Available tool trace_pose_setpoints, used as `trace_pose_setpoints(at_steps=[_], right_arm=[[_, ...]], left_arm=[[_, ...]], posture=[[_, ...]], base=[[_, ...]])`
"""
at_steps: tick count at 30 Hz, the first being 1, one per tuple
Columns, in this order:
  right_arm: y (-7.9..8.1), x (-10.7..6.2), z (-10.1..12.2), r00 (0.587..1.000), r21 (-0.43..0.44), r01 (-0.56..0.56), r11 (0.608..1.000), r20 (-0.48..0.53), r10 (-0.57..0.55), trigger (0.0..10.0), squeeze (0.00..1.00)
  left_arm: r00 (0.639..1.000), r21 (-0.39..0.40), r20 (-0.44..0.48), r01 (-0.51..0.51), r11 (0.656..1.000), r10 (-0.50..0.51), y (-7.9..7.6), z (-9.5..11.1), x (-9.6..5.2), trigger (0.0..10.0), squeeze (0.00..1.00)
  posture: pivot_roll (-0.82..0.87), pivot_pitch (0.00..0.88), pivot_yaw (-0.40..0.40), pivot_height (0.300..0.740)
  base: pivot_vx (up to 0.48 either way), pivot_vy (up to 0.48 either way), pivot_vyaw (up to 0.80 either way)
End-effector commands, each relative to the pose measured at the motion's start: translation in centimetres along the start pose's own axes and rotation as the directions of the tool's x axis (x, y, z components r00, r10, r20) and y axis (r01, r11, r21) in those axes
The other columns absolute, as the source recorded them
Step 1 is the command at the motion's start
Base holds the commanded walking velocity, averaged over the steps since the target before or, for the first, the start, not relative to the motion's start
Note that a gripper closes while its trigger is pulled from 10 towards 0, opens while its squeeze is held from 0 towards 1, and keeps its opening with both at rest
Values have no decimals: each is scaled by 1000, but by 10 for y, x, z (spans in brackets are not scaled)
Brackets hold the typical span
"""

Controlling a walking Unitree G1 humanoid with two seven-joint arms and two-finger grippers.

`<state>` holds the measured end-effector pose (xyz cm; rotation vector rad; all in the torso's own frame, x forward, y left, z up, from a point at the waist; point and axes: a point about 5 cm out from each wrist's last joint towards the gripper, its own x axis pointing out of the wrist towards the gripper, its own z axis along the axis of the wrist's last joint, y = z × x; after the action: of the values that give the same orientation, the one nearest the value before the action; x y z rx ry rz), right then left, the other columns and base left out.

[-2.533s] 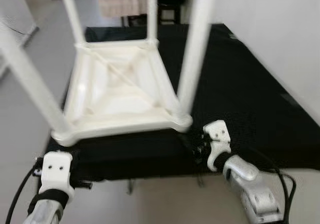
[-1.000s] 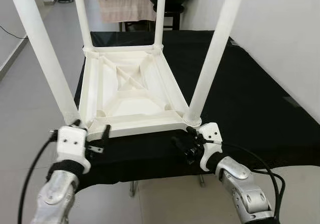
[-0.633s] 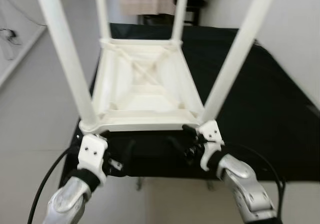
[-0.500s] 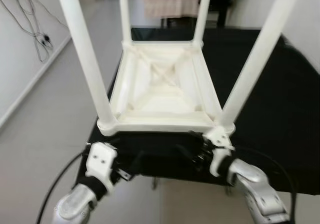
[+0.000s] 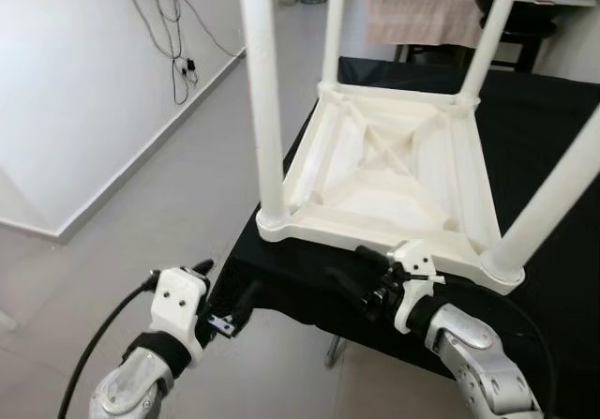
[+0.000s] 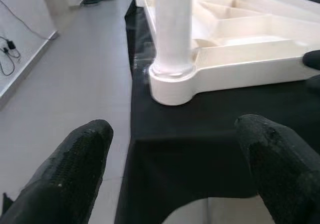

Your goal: Building children table

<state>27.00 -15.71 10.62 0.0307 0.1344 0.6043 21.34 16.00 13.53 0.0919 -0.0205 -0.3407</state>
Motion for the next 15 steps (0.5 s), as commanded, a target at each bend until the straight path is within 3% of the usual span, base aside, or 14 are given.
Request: trace_pose_setpoints(at_steps=[1,3,4,7,12,15], right_arm=[[-5,-1,-2,999,13,34,999,4,-34,10000,0],[-5,-1,-2,999,13,34,999,4,-34,10000,0],[-12,-3,0,993,50,111,993,22,-112,10000,0],[-15,-4,1,990,62,137,989,31,-139,10000,0],[-15,-4,1,990,61,135,989,33,-137,10000,0],[-13,-4,2,991,56,127,990,32,-129,10000,0]], left_arm=[[1000,-4,-26,-1,1000,1,2,-4,1,10000,0],[1000,-4,-26,-1,1000,1,2,-4,1,10000,0],[998,11,-19,-54,998,55,11,-2,6,10000,0],[994,17,-8,-111,994,112,21,-1,10,10000,0],[990,20,4,-140,990,140,28,0,15,10000,0],[987,31,32,-156,987,155,37,4,28,10000,0]], posture=[[59,61,-40,740],[59,61,-40,740],[51,61,-37,740],[48,61,-37,740],[47,60,-41,740],[41,60,-40,740]], base=[[0,0,0],[0,0,0],[0,0,0],[0,0,0],[0,0,0],[0,0,0]])
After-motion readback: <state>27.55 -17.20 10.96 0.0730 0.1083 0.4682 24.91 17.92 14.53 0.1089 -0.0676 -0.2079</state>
